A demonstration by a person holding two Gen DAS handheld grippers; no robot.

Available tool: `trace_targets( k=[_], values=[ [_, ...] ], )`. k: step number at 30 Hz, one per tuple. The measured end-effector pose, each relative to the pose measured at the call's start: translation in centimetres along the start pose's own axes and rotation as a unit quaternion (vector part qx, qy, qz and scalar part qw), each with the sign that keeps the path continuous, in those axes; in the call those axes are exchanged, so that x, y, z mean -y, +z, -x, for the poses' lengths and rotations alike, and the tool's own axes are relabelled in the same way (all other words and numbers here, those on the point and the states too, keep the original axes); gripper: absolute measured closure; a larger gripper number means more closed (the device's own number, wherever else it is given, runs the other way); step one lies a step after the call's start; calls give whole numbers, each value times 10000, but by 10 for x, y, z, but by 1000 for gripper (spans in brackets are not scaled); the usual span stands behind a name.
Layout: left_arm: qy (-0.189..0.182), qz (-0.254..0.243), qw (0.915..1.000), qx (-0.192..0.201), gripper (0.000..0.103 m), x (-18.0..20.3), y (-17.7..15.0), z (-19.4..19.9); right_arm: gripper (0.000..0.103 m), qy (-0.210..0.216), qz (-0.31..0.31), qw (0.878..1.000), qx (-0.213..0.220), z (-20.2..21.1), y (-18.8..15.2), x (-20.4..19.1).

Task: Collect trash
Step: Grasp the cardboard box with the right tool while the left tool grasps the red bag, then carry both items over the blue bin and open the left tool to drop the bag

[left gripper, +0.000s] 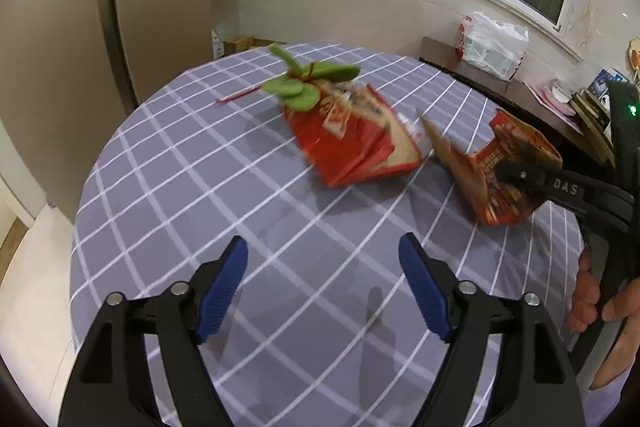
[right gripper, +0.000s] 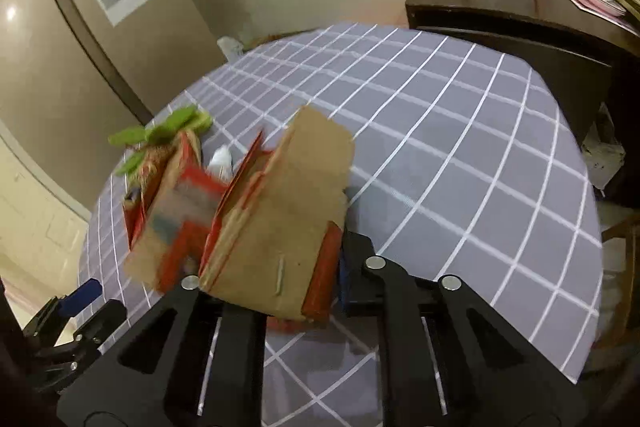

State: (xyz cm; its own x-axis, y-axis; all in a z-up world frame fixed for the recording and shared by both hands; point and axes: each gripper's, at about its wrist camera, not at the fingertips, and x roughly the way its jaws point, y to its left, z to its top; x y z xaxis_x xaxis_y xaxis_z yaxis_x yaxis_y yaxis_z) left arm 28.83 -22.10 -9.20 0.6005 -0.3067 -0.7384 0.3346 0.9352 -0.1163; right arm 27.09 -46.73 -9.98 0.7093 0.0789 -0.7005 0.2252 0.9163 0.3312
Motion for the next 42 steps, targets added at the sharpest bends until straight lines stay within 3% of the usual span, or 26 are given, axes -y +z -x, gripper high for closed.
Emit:
trace_targets(
  k=[8, 15, 16, 18, 20, 22, 25, 42],
  values=[
    [-99, 126, 9998, 118, 13, 8, 41, -27, 97, -222, 82, 9989, 398, 17, 24, 3],
    [-437, 536, 9966, -443, 13, 0, 59, -74, 97, -227, 155, 9989, 388, 13, 35, 2],
    [-573, 564, 9960, -379, 30, -2, 59, -72, 97, -221, 168, 9989, 376, 12, 35, 2],
    [-935, 532, 9937, -300, 54, -5, 58, -65, 97, -209, 177, 9990, 348, 9, 35, 1],
    [-1021, 387, 9939, -151, 69, -4, 56, -55, 97, -186, 165, 9991, 329, 8, 35, 1],
    [-876, 167, 9960, -11, 77, -1, 52, -44, 97, -145, 169, 9992, 337, 10, 35, -1],
    [-707, 6, 9974, 103, 80, 1, 45, -33, 97, -120, 194, 9990, 392, 16, 34, -7],
    [-548, 289, 9962, 611, 82, -36, 19, 31, 97, 97, 656, 9955, 682, 56, 20, -62]
  ],
)
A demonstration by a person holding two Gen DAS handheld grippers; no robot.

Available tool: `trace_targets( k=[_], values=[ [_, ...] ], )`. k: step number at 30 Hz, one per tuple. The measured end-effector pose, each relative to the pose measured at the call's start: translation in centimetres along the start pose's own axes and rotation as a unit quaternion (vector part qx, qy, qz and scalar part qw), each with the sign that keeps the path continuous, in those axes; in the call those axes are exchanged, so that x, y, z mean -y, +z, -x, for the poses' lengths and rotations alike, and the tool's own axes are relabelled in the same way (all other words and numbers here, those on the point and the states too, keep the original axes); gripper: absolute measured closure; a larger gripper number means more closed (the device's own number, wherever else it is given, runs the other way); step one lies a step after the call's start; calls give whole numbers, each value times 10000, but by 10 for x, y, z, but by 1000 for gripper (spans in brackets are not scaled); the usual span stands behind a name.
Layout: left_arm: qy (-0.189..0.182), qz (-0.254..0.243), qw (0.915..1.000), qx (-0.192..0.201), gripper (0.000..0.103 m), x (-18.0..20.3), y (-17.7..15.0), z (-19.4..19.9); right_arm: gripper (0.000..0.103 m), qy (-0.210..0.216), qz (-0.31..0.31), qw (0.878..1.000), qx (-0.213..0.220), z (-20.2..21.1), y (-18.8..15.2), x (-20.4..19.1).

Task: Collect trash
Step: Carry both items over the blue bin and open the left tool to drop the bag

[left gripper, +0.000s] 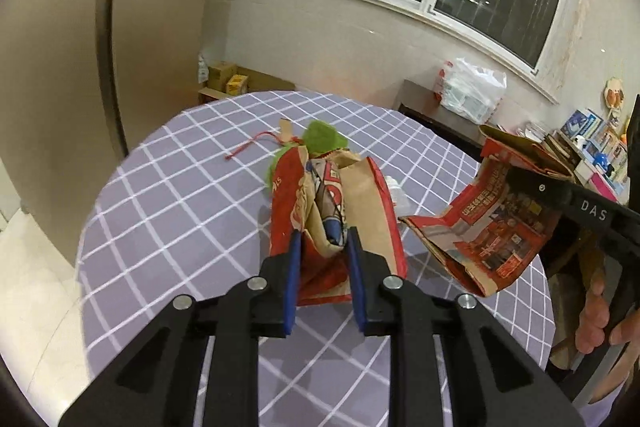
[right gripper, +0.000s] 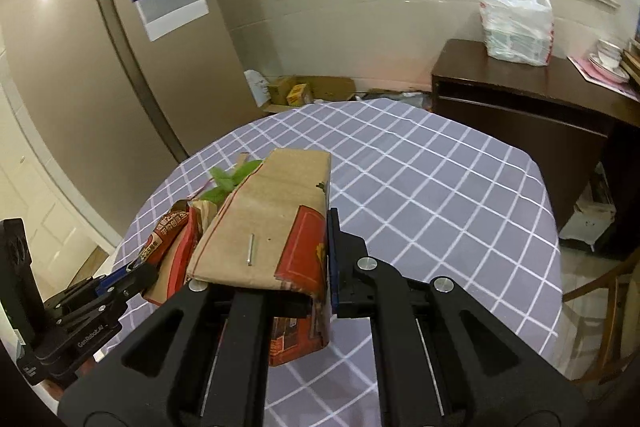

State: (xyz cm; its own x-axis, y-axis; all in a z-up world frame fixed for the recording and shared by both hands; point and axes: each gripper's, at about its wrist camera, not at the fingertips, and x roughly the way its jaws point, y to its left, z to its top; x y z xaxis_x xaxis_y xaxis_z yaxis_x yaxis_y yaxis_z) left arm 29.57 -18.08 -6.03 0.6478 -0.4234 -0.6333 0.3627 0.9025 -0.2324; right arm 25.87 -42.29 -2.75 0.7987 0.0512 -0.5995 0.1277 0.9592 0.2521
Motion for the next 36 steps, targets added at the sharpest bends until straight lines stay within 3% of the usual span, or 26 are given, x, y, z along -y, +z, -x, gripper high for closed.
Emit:
trace_targets(
  k=[5, 20, 36],
  values=[
    [-127, 239, 9996, 40, 82, -23, -4, 20, 97, 172, 201, 9996, -54, -2, -3, -29],
    [842, 733, 9923, 529, 82, -112, -15, 90, 97, 942, 980, 9899, -412, -27, -19, -142],
    [1936, 1431, 9688, 583, 82, -214, -47, 149, 97, 1740, 1851, 9623, -969, -61, -59, -276]
  ],
)
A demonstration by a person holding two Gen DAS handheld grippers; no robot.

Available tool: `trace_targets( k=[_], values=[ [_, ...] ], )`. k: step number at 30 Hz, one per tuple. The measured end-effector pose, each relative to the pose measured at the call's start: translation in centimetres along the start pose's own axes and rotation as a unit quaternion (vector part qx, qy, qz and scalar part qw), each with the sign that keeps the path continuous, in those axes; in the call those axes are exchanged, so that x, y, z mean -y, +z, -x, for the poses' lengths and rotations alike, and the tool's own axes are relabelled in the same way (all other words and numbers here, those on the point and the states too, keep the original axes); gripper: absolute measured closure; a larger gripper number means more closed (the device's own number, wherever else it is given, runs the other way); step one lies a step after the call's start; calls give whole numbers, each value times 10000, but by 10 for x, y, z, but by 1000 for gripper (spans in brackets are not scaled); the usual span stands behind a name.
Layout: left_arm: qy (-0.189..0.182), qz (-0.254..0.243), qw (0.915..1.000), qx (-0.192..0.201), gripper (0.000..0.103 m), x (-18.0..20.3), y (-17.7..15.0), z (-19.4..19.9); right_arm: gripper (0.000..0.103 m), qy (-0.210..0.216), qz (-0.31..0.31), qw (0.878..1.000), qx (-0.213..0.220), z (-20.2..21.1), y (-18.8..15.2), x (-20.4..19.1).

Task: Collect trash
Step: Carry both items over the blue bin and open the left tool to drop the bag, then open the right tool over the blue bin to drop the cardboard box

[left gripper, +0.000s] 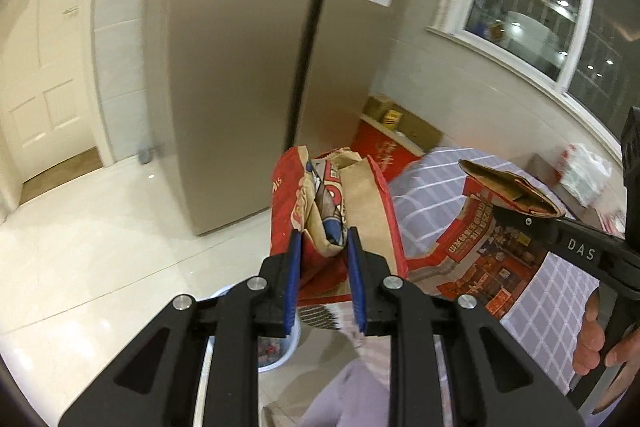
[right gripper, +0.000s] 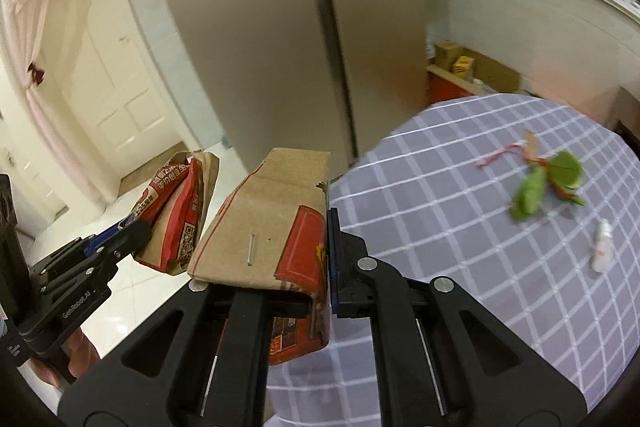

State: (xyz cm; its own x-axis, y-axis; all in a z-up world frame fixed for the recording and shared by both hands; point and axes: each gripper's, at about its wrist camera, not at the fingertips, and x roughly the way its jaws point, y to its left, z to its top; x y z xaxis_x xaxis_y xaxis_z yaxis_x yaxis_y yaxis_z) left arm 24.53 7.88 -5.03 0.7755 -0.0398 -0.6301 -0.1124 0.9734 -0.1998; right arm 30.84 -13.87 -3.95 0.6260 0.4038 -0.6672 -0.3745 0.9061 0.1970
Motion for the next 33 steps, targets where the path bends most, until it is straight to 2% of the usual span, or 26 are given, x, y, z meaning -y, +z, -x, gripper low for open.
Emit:
trace_targets(
  k=[7, 9, 10, 11, 12, 17, 20, 24, 28, 30, 31, 32, 33],
  values=[
    [387, 212, 9989, -174, 82, -36, -4, -11, 97, 85, 286, 9990, -337, -40, 3, -40],
    [531, 225, 9981, -203, 79, -43, -3, -19, 97, 67, 349, 9984, -430, -52, 4, -49],
    [604, 224, 9977, -203, 67, -45, -2, -23, 97, 66, 356, 9983, -451, -55, 4, -52],
    [708, 235, 9970, -229, 42, -49, -2, -28, 97, 61, 356, 9982, -478, -59, 5, -53],
    [862, 310, 9955, -253, 36, -55, -1, -34, 97, 43, 352, 9981, -512, -64, 5, -56],
    [953, 535, 9931, -436, 36, -82, -3, -50, 97, -190, 431, 9971, -591, -80, 2, -68],
    [1079, 548, 9915, -486, 36, -91, -11, -47, 97, -154, 502, 9959, -740, -92, -5, -77],
    [1251, 691, 9877, -639, 36, -112, -21, -44, 97, -346, 747, 9923, -923, -113, -18, -95],
    [1418, 939, 9826, -748, 36, -135, -29, -37, 97, -218, 753, 9914, -1047, -127, -24, -108],
    [1541, 1011, 9798, -772, 36, -144, -32, -33, 95, -23, 730, 9928, -953, -131, -21, -114],
    [1602, 1018, 9788, -770, 36, -148, -32, -30, 84, 76, 685, 9931, -947, -133, -19, -116],
    [1660, 1023, 9778, -766, 36, -150, -33, -27, 45, 108, 623, 9925, -1042, -137, -18, -117],
    [1685, 1021, 9775, -759, 36, -151, -34, -25, 26, 120, 585, 9925, -1066, -138, -17, -118]
  ],
)
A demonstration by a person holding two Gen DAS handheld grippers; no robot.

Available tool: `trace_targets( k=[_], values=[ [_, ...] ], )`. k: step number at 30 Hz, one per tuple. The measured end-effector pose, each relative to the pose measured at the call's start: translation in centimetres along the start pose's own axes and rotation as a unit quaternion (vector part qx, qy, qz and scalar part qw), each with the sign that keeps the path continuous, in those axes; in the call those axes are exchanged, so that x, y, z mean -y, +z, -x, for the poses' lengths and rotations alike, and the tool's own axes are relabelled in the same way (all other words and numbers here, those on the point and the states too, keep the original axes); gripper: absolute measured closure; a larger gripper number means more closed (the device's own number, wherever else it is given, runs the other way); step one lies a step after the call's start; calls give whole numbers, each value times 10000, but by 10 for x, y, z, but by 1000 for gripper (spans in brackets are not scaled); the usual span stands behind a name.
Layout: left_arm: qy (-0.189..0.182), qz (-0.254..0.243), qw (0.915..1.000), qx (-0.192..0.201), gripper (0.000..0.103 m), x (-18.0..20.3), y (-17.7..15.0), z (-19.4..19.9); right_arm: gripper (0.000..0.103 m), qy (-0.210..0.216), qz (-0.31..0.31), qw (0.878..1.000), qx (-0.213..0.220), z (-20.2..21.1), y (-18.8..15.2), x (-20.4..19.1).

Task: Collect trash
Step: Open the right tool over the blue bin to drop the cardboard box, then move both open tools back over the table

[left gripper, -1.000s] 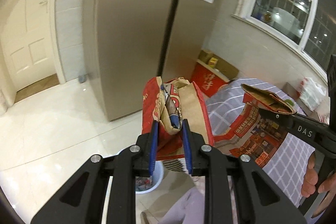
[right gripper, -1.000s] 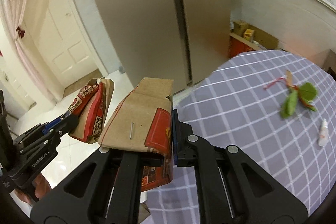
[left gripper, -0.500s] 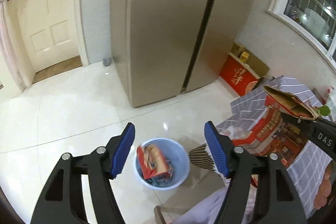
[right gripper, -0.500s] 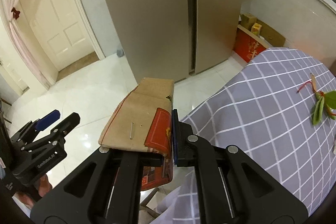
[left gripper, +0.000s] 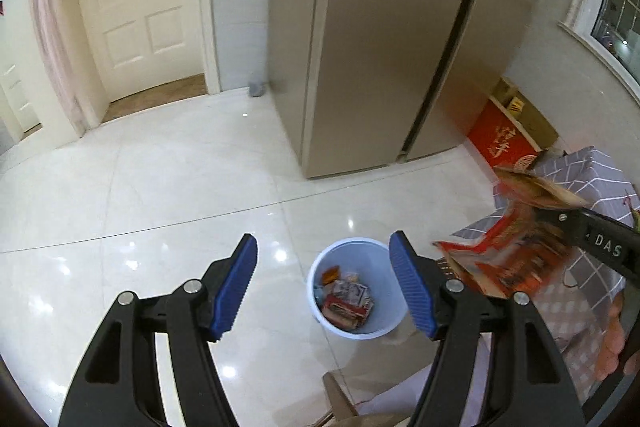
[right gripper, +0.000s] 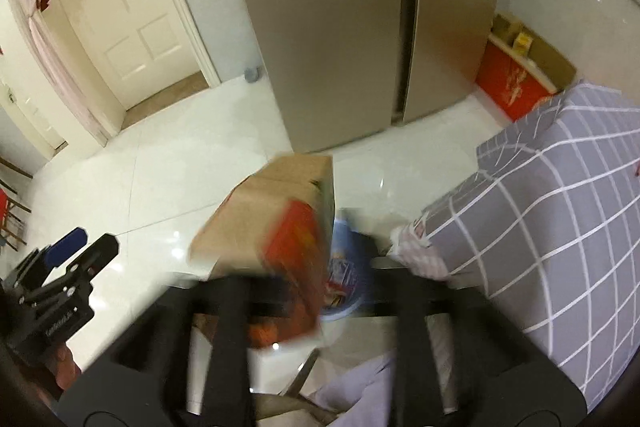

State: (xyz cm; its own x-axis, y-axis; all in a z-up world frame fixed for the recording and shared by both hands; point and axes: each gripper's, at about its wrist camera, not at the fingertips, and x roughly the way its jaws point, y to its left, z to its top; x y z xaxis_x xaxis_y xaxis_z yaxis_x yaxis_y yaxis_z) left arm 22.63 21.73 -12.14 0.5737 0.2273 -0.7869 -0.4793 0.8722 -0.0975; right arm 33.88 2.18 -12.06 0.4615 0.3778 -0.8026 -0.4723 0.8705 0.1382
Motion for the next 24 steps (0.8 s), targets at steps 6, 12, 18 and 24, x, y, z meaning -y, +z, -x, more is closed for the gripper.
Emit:
trace_targets(
  k=[6, 12, 18, 24],
  values=[
    [222, -82, 9997, 102, 36, -1, -4, 7, 17, 296, 13, 9995, 47, 3, -12, 1],
    [206, -197, 9995, 112, 36, 12, -8, 12, 17, 227, 130, 9996, -83, 7, -23, 4],
    [107, -310, 9991, 255, 36, 29, -10, 22, 17, 413, 172, 9989, -100, 22, -27, 10],
    [74, -446, 9979, 457, 36, 47, -6, 38, 17, 634, 11, 9979, 122, 53, -27, 24]
  ],
)
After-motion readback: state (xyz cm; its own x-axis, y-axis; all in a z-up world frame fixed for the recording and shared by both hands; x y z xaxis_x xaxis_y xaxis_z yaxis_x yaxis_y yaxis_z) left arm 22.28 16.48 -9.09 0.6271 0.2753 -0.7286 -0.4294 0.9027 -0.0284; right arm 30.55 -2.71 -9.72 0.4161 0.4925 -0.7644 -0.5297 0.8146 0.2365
